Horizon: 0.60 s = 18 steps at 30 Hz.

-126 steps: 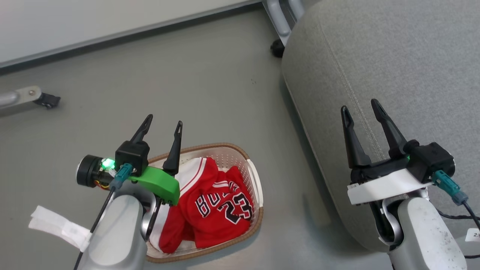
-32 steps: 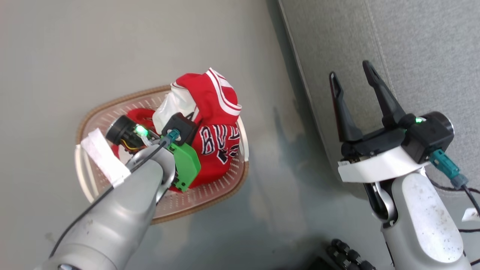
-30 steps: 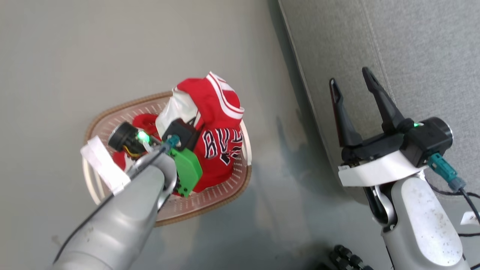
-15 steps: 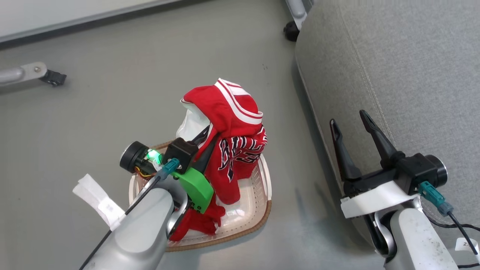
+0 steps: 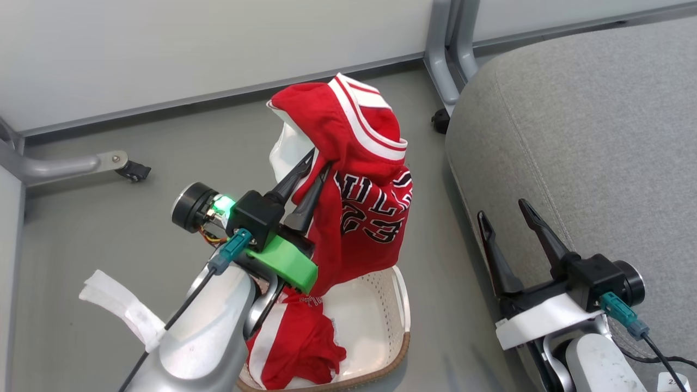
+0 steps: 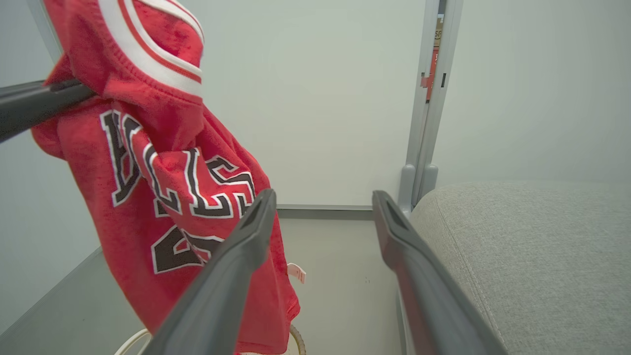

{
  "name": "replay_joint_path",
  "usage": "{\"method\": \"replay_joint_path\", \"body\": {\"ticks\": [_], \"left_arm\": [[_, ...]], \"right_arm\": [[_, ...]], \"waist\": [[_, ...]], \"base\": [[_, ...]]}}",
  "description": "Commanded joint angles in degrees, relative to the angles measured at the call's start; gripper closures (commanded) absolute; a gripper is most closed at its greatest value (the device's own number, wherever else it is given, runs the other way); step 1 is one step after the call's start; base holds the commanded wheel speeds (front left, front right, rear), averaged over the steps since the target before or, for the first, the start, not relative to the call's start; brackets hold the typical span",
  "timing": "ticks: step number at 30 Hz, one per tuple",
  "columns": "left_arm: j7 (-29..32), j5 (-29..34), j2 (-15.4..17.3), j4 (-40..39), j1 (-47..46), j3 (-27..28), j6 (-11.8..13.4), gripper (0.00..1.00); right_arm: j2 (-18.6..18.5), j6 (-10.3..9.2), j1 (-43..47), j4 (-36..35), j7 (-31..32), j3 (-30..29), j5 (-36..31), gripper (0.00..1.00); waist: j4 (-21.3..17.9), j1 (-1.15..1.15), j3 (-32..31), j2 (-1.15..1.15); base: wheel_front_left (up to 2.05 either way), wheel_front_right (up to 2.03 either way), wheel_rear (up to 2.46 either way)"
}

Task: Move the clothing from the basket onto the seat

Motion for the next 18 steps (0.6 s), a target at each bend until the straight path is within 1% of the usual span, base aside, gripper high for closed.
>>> {"method": "replay_joint_path", "body": {"ticks": [1, 8, 18], "left_arm": [[-0.34, 0.58, 0.13, -1.07, 1.04, 0.35, -0.3, 1.0], [-0.33, 0.62, 0.92, -5.79, 1.26, 1.25, -0.54, 1.0], [-0.33, 0.22, 1.95, -8.02, 2.53, 1.25, -0.69, 1.0]], "right_arm": [[-0.23, -0.02, 1.08, 0.05, -0.28, 0.0, -0.05, 0.0], [-0.23, -0.02, 3.02, -0.07, -0.28, 0.18, 0.18, 0.0], [-0.22, -0.02, 4.77, -0.65, -0.28, 0.06, 0.28, 0.0]], "waist": [[0.8, 0.0, -2.04, 0.0], [0.63, 0.0, -4.3, 0.0], [0.3, 0.0, -5.88, 0.0]], "base": [[0.0, 0.0, 0.0], [0.0, 0.0, 0.0], [0.0, 0.0, 0.0]]}}
